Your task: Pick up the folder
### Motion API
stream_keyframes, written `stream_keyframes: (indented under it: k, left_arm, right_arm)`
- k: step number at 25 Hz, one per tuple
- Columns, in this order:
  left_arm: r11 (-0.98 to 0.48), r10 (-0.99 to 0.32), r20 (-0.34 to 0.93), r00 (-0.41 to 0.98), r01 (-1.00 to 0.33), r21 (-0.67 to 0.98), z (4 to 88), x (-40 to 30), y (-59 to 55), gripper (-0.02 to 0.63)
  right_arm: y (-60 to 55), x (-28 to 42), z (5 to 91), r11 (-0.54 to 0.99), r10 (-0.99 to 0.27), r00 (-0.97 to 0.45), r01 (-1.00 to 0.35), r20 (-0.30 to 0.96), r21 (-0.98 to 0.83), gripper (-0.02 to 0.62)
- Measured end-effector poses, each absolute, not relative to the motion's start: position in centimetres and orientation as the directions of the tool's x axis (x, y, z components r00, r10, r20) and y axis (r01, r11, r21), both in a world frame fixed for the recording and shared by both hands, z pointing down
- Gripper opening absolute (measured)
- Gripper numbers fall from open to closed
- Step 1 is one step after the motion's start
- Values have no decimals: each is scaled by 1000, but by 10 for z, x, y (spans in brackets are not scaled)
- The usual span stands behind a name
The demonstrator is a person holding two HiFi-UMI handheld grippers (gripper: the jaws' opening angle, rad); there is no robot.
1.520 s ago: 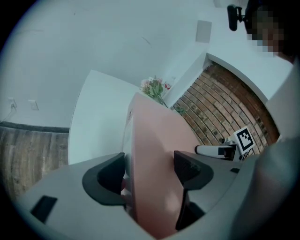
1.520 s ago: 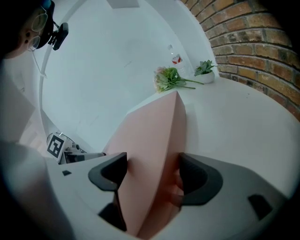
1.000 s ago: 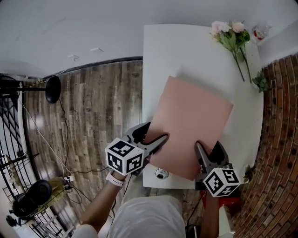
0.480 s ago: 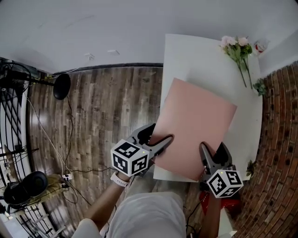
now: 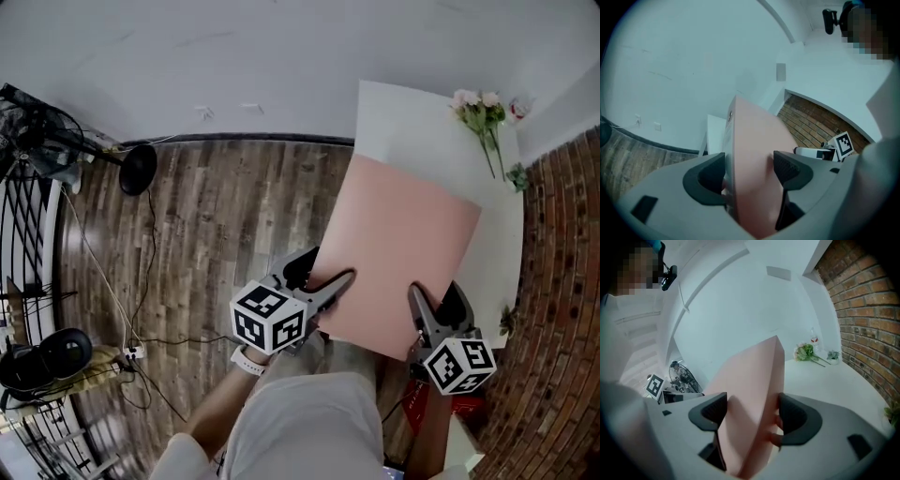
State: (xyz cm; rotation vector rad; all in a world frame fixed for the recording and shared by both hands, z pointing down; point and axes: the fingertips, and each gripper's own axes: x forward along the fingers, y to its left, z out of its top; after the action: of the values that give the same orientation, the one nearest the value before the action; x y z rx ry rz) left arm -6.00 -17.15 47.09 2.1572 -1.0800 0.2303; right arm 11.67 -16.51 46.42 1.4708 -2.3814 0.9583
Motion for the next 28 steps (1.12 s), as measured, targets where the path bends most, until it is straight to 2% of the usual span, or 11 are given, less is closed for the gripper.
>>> stream_keyframes:
  k: [16,28]
  left_arm:
    - [-391,-762,317,564,-792,469,383,-107,-105,333]
    - [-414,-806,247,537,-811,413,326,-134,-63,333]
  right_arm:
    - [-118,69,374,470,-740,-579,-809,341,-354,344]
    - [-81,43,319,524,-753,-609,-783,247,-334,342]
